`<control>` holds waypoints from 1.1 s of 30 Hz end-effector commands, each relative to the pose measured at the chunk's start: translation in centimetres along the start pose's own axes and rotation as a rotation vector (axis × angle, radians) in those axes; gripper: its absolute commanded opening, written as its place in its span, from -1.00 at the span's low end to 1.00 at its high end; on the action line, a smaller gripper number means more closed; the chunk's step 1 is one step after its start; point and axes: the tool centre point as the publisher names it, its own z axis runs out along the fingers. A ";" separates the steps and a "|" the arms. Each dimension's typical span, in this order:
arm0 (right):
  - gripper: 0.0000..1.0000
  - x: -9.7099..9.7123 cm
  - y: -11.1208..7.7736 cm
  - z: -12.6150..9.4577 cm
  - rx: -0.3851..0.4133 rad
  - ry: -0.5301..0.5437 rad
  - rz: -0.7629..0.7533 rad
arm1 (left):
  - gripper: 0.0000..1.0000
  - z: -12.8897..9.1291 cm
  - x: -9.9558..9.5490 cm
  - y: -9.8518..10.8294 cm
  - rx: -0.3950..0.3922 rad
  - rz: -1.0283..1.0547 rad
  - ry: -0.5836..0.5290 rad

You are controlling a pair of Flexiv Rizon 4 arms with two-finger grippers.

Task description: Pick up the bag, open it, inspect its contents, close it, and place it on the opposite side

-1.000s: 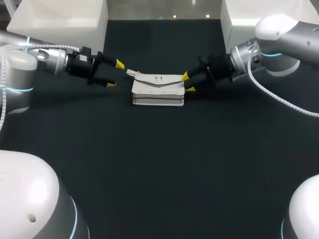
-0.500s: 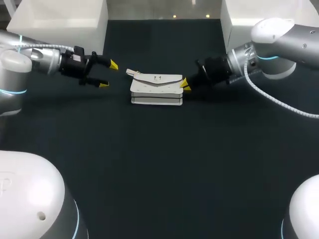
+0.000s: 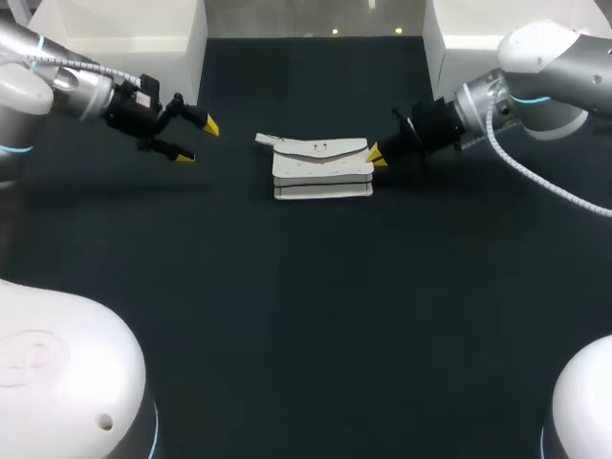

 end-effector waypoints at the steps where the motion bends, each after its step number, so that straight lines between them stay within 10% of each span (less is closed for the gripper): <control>1: -1.00 -1.0 0.2 -3.6 0.001 0.015 -0.010 | 1.00 -1.1 0.5 -0.7 -0.080 0.032 -0.075; 10: -1.00 -3.4 0.9 -7.9 0.046 -0.072 -0.053 | 1.00 -2.4 0.8 -0.8 -0.128 0.078 -0.311; 33: -1.00 -4.8 2.3 -10.4 0.017 -0.091 -0.053 | 1.00 -4.1 0.6 -1.6 -0.156 0.097 -0.386</control>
